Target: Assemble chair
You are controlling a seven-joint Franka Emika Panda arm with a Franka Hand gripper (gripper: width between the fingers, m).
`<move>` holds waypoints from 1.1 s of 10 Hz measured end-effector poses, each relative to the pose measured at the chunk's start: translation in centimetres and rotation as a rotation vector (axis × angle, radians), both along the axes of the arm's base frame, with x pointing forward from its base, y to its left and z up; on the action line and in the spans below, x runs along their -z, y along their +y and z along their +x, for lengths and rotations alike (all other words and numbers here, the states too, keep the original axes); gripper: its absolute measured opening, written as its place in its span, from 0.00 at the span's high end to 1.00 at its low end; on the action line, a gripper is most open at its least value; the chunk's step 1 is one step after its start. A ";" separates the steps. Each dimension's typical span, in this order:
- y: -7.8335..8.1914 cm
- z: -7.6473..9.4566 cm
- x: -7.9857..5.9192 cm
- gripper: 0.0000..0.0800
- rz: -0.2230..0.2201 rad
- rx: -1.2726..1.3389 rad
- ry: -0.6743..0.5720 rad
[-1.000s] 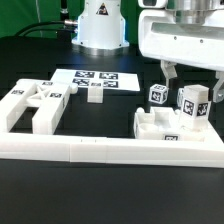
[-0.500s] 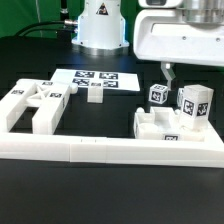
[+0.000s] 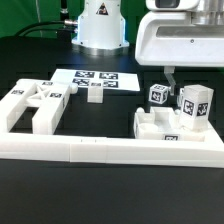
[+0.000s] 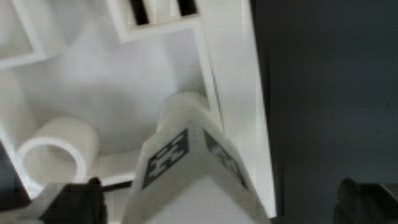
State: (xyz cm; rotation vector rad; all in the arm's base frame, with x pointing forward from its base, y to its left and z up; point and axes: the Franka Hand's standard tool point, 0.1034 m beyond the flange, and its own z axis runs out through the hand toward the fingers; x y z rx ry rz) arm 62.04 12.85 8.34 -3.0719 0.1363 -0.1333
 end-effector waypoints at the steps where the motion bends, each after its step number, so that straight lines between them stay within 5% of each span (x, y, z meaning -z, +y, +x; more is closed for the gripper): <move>1: -0.1 0.0 0.1 0.19 -0.026 -0.111 -0.008; 6: -0.5 0.1 0.1 0.19 -0.060 -0.401 -0.022; 8: -0.5 0.1 0.1 0.47 -0.059 -0.396 -0.022; 9: -0.5 0.1 0.1 0.47 -0.059 -0.396 -0.022; 10: -0.5 0.1 0.1 0.64 -0.058 -0.387 -0.022; 11: -0.5 0.1 0.1 0.64 -0.057 -0.369 -0.021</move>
Offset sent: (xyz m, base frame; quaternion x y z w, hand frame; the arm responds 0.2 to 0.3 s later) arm 0.0011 -0.0017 -0.0011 0.0075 -0.0056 -0.1363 0.9906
